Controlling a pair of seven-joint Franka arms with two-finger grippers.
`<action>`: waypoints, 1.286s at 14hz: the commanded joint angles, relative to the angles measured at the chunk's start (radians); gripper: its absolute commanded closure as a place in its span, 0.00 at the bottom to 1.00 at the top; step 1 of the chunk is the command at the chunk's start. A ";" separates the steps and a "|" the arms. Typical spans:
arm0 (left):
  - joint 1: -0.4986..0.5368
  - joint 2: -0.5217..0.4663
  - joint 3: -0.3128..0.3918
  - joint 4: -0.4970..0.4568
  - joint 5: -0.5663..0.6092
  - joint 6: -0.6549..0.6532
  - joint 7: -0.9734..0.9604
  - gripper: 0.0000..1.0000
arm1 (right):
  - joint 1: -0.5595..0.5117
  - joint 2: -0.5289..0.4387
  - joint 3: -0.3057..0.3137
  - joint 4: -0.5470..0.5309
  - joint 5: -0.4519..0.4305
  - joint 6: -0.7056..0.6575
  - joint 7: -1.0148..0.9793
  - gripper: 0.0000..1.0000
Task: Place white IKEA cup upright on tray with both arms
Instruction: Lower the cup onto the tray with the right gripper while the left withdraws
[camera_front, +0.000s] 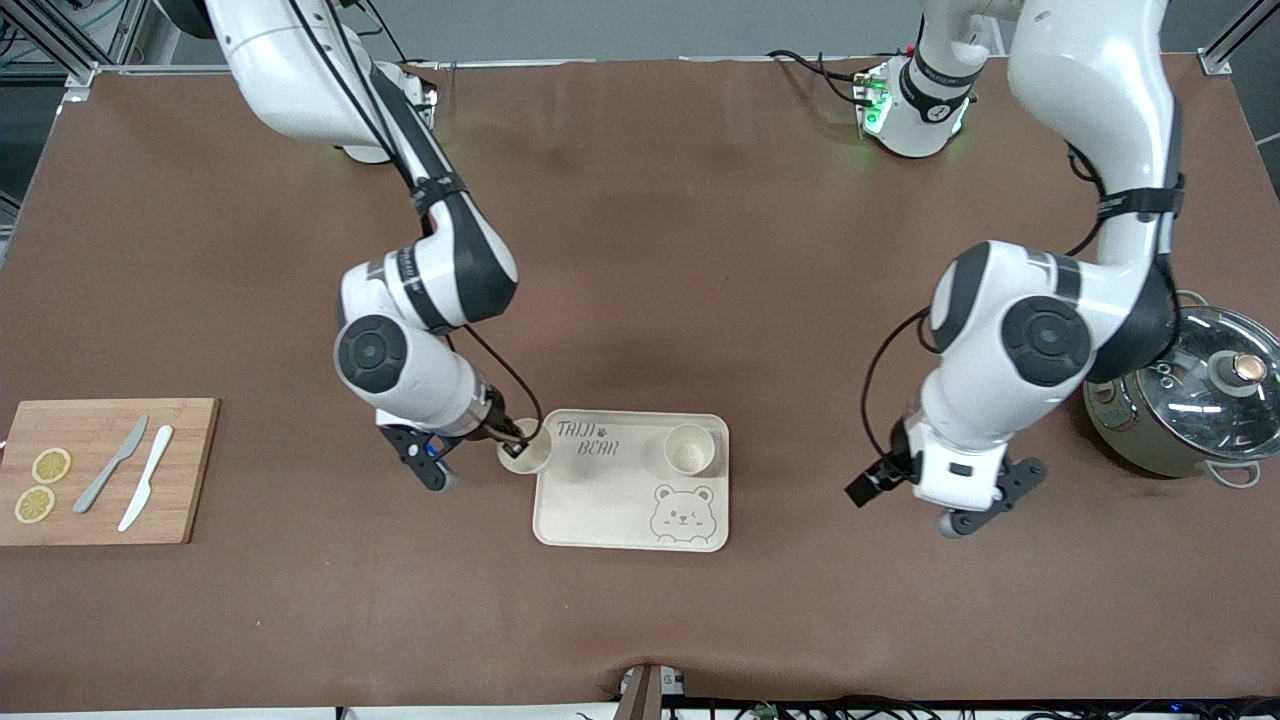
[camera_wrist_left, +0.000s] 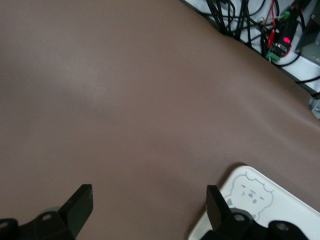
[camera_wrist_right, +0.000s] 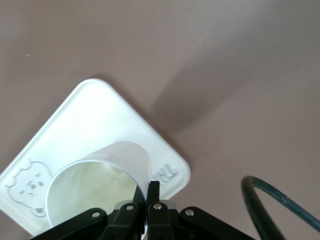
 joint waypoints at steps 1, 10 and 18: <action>0.031 -0.041 -0.005 -0.029 0.023 -0.031 0.063 0.00 | 0.031 0.062 0.005 0.045 0.015 0.059 0.060 1.00; 0.115 -0.130 -0.002 -0.034 0.025 -0.195 0.304 0.00 | 0.077 0.134 0.003 0.036 0.001 0.087 0.077 1.00; 0.227 -0.262 -0.003 -0.032 0.023 -0.318 0.571 0.00 | 0.074 0.131 0.000 0.045 -0.001 0.090 0.066 0.00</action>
